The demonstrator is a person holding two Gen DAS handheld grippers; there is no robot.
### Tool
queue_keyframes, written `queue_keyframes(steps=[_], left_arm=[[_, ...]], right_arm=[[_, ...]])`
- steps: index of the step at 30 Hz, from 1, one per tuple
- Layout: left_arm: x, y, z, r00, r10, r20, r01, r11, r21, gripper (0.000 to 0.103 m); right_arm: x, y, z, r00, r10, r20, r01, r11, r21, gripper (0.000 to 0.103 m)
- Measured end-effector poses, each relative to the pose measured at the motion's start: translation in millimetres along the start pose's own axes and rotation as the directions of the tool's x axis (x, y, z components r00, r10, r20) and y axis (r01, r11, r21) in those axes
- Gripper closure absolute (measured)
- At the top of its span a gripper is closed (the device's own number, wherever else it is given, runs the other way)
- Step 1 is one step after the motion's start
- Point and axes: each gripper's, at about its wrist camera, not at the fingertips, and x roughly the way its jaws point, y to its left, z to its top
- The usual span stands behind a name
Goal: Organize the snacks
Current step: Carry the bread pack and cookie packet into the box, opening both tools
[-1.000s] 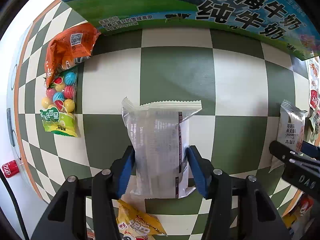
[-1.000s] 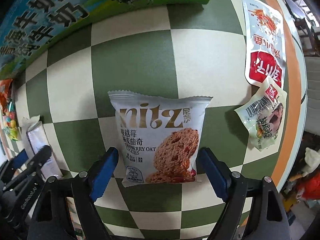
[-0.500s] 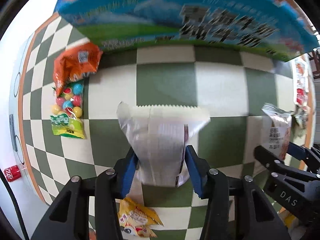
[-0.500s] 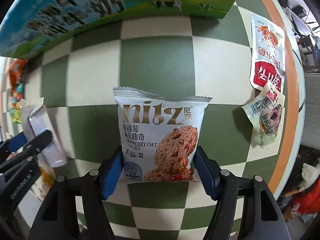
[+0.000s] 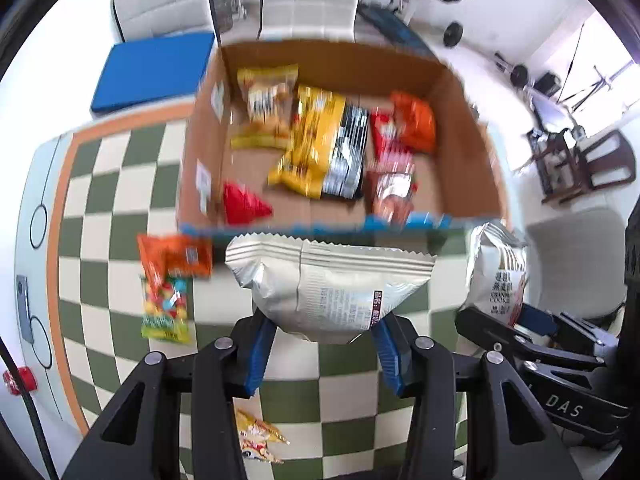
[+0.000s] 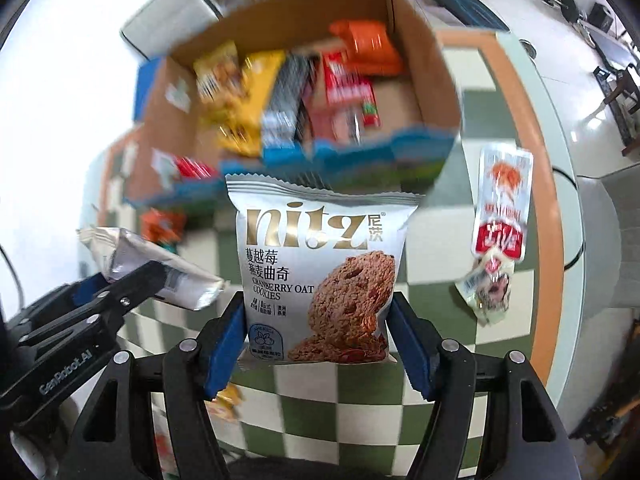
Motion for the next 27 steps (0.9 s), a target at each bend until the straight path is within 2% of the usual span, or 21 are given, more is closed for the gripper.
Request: queue_keyframes(steps=[3,6,10,14,17,20,27], left_arm=[[-9.5,3.0,28.6,1.000,-0.005,0.023,0.005,1.000,0.002,0.060],[-6.7,11.3,63.4,0.999,0.014,0.036,-0.014,1.000,-0.004,0.060],[16.8,27.7,110.1,0.998,0.065,0.005,-0.065,0.998,-0.007,0.060],[55.9,42.1,148.5,0.991,0.119,-0.056,-0.120,0.993,-0.005,0.060],[86.7,49.5,167.0,0.982,0.145,-0.120,-0.145,0.989,0.009,0.060],[112.4,55.1,177.1,0.970,0.172,-0.172,-0.170,0.985,0.026,0.060],[154.4,64.9,184.1,0.940,0.208,-0.272,-0.203,0.978,0.044,0.058]], right_arm=[[-33.7,0.2,21.4,0.998,0.036,0.043,-0.036,0.999,0.003,0.032],[-49.4,-1.9,53.7,0.997,0.039,0.070,-0.040,0.999,0.008,0.032],[-44.3,-5.1,93.2,0.997,-0.008,0.080,0.007,1.000,0.016,0.032],[-19.5,-12.0,128.9,0.998,-0.046,0.036,0.044,0.998,0.044,0.032],[4.4,-18.3,146.4,0.996,-0.092,0.008,0.091,0.994,0.054,0.032],[25.8,-27.6,156.9,0.994,-0.103,-0.032,0.105,0.991,0.083,0.032],[60.1,-48.3,168.3,0.988,-0.129,-0.084,0.139,0.983,0.121,0.032]])
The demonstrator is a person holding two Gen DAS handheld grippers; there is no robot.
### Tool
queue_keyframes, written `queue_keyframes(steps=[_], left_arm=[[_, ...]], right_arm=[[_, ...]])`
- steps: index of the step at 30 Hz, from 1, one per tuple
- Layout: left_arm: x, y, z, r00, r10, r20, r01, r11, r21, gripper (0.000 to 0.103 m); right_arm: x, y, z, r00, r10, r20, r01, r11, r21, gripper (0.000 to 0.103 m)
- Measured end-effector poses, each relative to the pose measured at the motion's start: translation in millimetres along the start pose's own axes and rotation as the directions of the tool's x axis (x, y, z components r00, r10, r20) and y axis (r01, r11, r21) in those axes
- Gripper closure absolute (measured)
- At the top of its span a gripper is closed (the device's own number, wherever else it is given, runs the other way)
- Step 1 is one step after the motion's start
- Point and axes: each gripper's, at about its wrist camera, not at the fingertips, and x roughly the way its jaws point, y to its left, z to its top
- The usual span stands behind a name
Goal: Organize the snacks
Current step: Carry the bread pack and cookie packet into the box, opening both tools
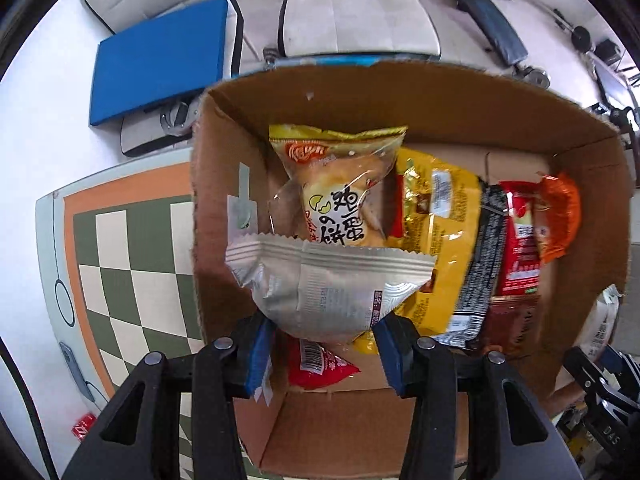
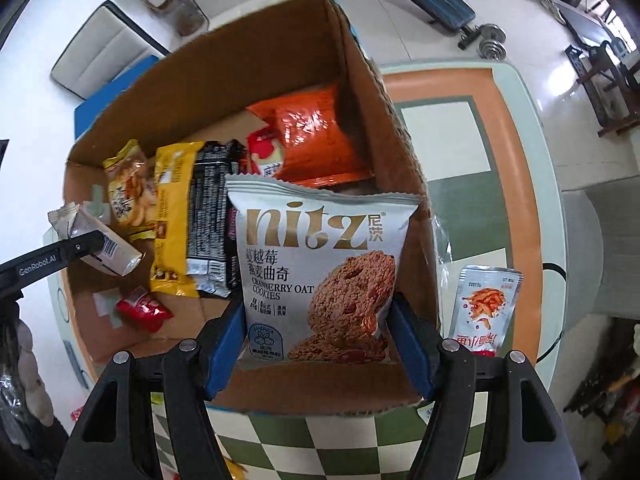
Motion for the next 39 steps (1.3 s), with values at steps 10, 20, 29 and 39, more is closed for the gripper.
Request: queue_keyframes(steps=[10,20,29,39], left_arm=[[11.2,12.5,3.1,0.994,-0.087,-0.062,0.084,0.995,-0.049,0.018],[-24.1,16.7,-16.0,0.986,-0.158,0.049,0.161,0.985,-0.058,0.018],[-78.7,11.4,-54.0,0.959,-0.136,0.249,0.155,0.986,-0.058,0.018],[-113.1,-6.3,-162.1,0.916,-0.016,0.401,0.058,0.994,-0.093,0.018]], right_arm=[[9.4,11.8,3.5,0.998,-0.052,-0.045,0.051,0.999,-0.016,0.014],[-4.5,26.5,1.1,0.998,-0.063,0.002,0.063,0.997,-0.049,0.008],[-35.6,44.7,-18.7,0.994,-0.036,0.099,0.049,0.991,-0.125,0.007],[-74.1,18.6,-82.8,0.983,0.070,0.169,-0.050,0.992,-0.120,0.007]])
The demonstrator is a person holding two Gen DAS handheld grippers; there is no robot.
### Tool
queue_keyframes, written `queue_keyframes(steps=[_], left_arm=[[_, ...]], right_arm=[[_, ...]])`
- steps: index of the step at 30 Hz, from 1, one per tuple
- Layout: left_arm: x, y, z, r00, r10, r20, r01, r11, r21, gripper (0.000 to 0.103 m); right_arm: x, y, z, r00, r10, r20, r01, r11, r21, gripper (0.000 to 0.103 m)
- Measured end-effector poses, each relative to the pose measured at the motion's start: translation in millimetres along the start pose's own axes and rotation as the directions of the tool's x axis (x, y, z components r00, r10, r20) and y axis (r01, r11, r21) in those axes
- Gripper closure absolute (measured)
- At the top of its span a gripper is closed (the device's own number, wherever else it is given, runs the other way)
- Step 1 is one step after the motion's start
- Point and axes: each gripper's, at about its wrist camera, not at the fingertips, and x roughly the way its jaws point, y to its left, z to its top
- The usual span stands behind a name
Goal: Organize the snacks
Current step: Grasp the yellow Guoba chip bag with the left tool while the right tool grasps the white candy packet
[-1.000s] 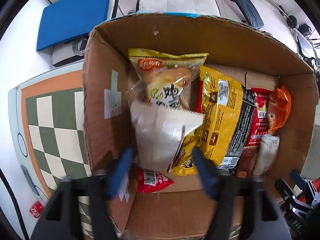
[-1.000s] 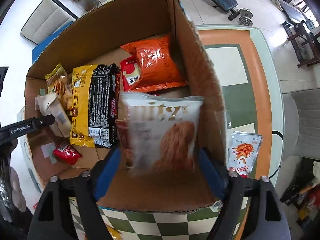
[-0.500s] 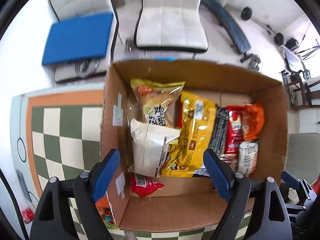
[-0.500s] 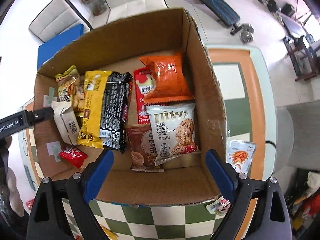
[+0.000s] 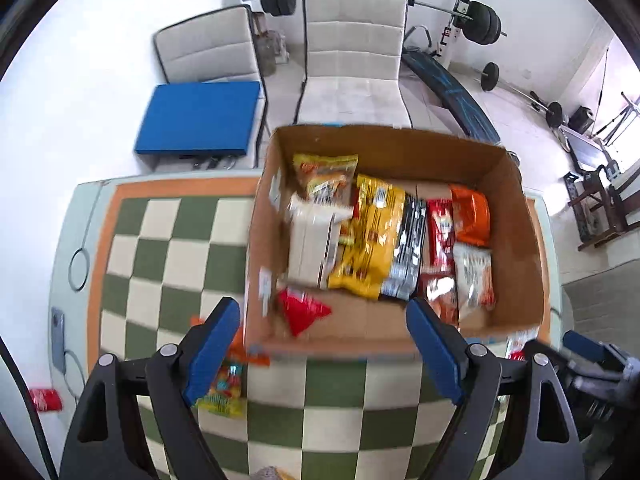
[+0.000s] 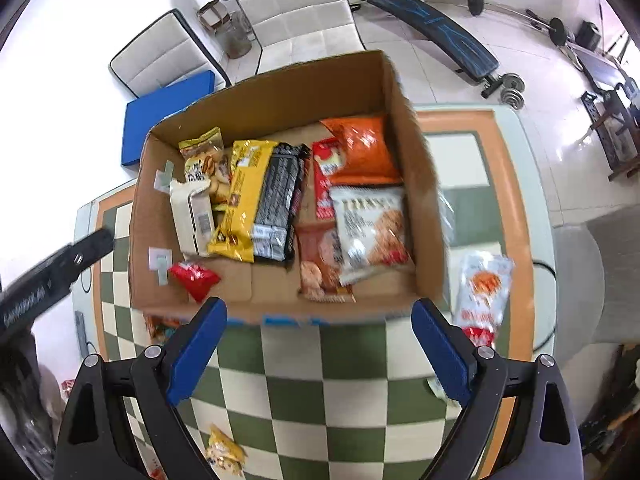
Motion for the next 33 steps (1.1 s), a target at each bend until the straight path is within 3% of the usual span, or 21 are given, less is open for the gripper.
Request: queue_keyframes(steps=[5,11,16,21,25,26,29,33], left_arm=[[4.9,-14.1,-58.6,0.999,-0.007,-0.050,0.005,0.999,-0.032,0.018],[41.0,-42.4,-108.5,0.986,-0.016,-0.166,0.007,0.998,-0.056,0.018],[66.9,-63.7,-127.2,0.975,-0.017,-0.223,0.003,0.998,-0.062,0.018],[74.1,-77.0,-133.1,0.972,-0.007,-0.235,-0.006,0.998,-0.057,0.018],[74.3,-82.3,-133.2,0.972,0.004,-0.234,-0.016,0.999,-0.049,0.018],[74.1,-82.5,-133.0,0.972,0.008,-0.233,-0.020,0.999,-0.048,0.018],[74.4,-80.5,-132.3,0.972,0.018,-0.236,-0.030,0.998,-0.050,0.018],[71.8,-72.4,-132.6,0.972,0.037,-0.233,-0.050,0.997,-0.051,0.018]], right_arm=[[1.1,-47.4,-41.4,0.999,0.002,-0.045,0.001,0.997,0.079,0.007],[33.9,-107.4,-69.6,0.985,-0.082,-0.150,0.098,0.990,0.105,0.007],[73.5,-146.5,-82.1,0.963,-0.124,-0.240,0.149,0.985,0.087,0.007],[109.4,-145.7,-94.4,0.937,-0.160,-0.310,0.157,0.987,-0.036,0.008],[124.9,-141.9,-99.1,0.925,-0.224,-0.307,0.195,0.973,-0.122,0.009],[127.7,-142.5,-99.7,0.923,-0.232,-0.308,0.200,0.971,-0.131,0.014],[135.5,-143.7,-101.3,0.923,-0.227,-0.311,0.196,0.972,-0.129,0.042],[136.4,-136.1,-108.3,0.919,-0.262,-0.293,0.220,0.961,-0.168,0.045]])
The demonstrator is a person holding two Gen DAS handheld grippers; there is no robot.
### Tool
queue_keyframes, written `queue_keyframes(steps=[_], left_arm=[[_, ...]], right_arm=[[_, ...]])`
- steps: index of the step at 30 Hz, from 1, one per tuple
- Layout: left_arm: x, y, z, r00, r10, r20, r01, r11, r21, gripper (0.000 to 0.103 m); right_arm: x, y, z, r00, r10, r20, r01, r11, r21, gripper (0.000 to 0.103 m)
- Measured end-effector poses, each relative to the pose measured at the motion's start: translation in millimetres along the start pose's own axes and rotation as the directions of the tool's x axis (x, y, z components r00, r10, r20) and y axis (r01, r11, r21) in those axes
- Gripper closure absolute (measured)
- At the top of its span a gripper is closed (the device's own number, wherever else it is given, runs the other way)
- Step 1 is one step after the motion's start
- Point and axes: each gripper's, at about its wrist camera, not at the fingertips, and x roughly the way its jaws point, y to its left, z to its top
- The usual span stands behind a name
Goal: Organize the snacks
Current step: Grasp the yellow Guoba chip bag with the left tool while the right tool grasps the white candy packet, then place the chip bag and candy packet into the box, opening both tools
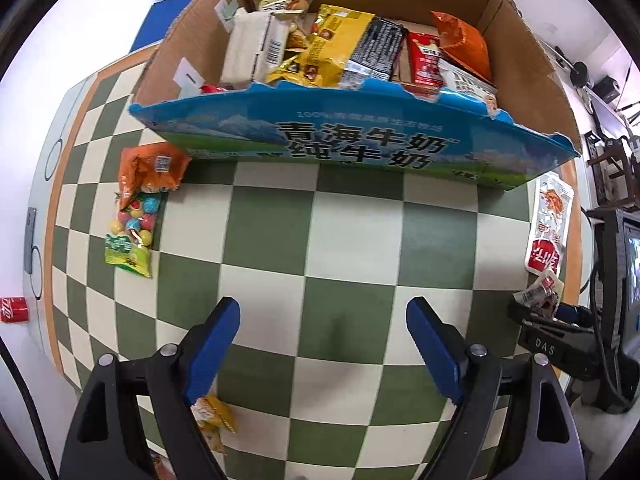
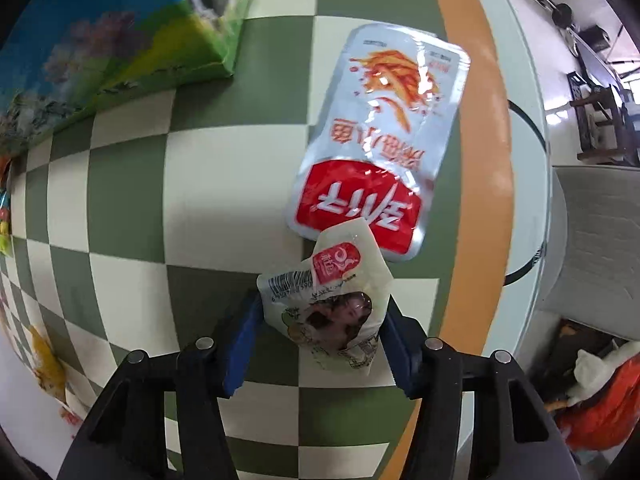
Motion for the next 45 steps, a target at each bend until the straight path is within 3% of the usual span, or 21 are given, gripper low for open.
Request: queue_keyframes(steps=[6,15,18,24,28,33,36,38,40,45], left_arm=[[-8.3,35.7,-18.5,0.999,0.022,-0.027,-0.022,1.000,-0.006,0.018],[9.6,120.9,-80.4,0.980,0.034,-0.195,-0.055,0.993,-0.102,0.018],[25.7,128.1,-96.6,0.970,0.046,-0.238,-0.059,0.997,-0.049,0.018],[66.0,116.3,-114.1,0.947,0.102,-0.306,-0.060,0.988,0.144,0.018],[91.0,112.0,-116.7,0.932,0.106,-0.345,-0.044,0.982,0.184,0.018],[105.3,108.5,-116.3,0.929,0.083,-0.359,-0.015,0.982,0.189,0.018],[105.1,109.8,-114.4,0.935,0.036,-0.354,0.021,0.988,0.155,0.031],[103.5,108.2,-112.6,0.936,0.009,-0.353,0.044,0.989,0.142,0.045],[101.9,106.9,-110.7,0.938,0.011,-0.346,0.043,0.988,0.149,0.052],[96.0,105.7,-108.8,0.946,0.018,-0.323,0.030,0.989,0.143,0.056]], right_arm=[[-15.9,29.4,-25.8,0.998,0.054,0.029,-0.053,0.998,-0.033,0.045],[-38.0,120.1,-61.8,0.972,0.236,0.015,-0.232,0.964,-0.129,0.045],[-43.1,156.9,-68.0,0.965,0.264,-0.014,-0.262,0.951,-0.161,0.045],[-36.7,179.6,-77.6,0.966,0.254,-0.045,-0.258,0.943,-0.211,0.045],[-32.9,190.4,-76.9,0.969,0.240,-0.051,-0.245,0.943,-0.223,0.045],[-34.5,185.7,-76.9,0.971,0.234,-0.054,-0.240,0.947,-0.211,0.045],[-34.2,181.4,-76.3,0.972,0.229,-0.054,-0.235,0.950,-0.205,0.045],[-32.5,181.8,-76.0,0.972,0.227,-0.055,-0.233,0.952,-0.198,0.045],[-31.3,181.9,-75.7,0.973,0.226,-0.054,-0.232,0.954,-0.189,0.045],[-27.6,182.4,-74.9,0.972,0.228,-0.058,-0.235,0.957,-0.171,0.045]])
